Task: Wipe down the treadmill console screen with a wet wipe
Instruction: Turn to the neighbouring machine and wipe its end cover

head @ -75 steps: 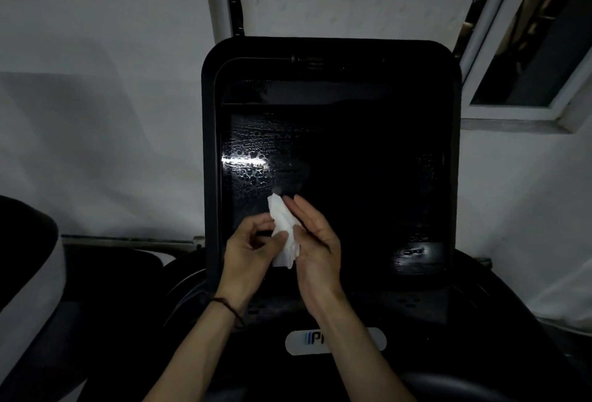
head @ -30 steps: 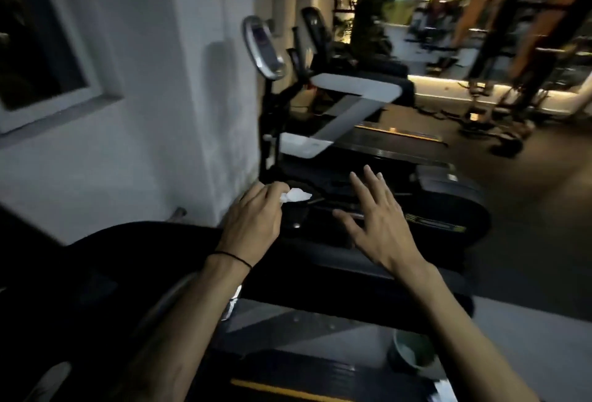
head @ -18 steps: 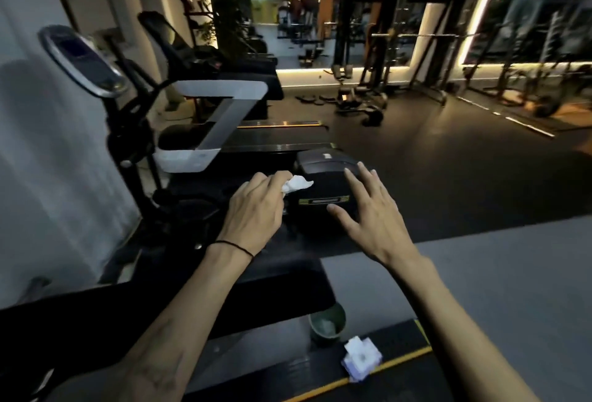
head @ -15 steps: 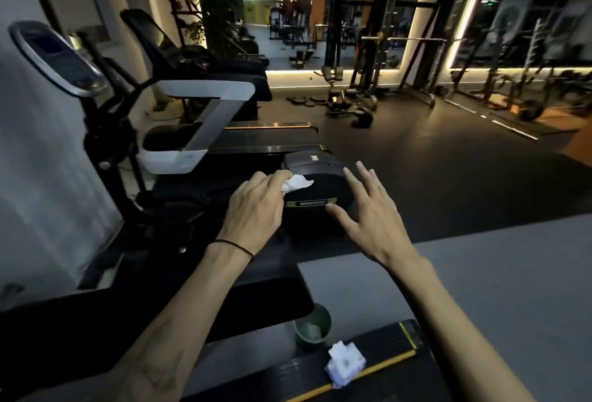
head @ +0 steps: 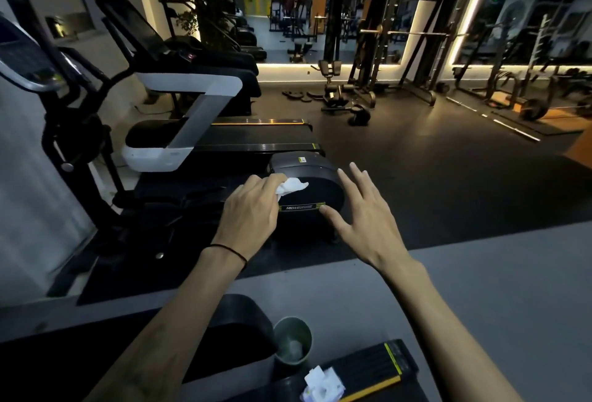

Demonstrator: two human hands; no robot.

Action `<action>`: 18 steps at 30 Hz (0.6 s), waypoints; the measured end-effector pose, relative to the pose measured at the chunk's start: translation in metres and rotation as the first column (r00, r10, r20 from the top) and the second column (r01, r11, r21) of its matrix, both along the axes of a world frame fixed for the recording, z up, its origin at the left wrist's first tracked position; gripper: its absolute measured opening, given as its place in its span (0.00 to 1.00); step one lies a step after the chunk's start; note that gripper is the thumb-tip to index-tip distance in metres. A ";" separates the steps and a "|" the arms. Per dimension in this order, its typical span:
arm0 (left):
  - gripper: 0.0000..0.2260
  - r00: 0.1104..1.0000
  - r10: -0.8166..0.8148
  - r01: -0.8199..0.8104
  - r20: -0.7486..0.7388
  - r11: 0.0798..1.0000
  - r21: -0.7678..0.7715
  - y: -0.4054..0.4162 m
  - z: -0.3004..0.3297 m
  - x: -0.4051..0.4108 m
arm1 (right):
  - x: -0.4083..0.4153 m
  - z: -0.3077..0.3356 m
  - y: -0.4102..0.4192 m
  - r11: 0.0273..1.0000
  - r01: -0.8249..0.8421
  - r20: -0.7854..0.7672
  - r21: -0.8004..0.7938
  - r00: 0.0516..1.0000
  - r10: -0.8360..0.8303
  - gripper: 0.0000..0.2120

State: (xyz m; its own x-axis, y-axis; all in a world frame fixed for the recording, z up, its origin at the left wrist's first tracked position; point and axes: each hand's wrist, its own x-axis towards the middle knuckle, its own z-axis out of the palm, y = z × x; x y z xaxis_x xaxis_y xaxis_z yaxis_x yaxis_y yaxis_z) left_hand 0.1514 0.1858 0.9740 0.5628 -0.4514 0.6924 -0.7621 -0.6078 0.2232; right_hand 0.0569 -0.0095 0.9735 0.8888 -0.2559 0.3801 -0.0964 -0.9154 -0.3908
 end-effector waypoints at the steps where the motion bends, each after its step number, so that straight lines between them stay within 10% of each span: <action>1: 0.15 1.000 -0.003 0.003 0.003 1.000 -0.006 -0.011 -0.001 0.010 | 0.010 0.000 -0.010 1.000 0.002 0.001 -0.006 1.000 -0.002 0.37; 18: 0.10 0.991 0.064 -0.069 -0.120 0.997 -0.039 -0.175 -0.108 0.099 | 0.121 -0.102 -0.162 0.984 -0.119 -0.091 0.132 0.987 0.132 0.34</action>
State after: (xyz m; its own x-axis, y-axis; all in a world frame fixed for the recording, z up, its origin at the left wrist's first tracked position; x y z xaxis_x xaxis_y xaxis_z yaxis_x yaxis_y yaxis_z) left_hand 0.2509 0.0104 0.8657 0.6698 -0.3817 0.6369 -0.6871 -0.6439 0.3367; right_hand 0.1778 -0.1718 0.8715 0.9485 -0.1800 0.2606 -0.0277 -0.8667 -0.4980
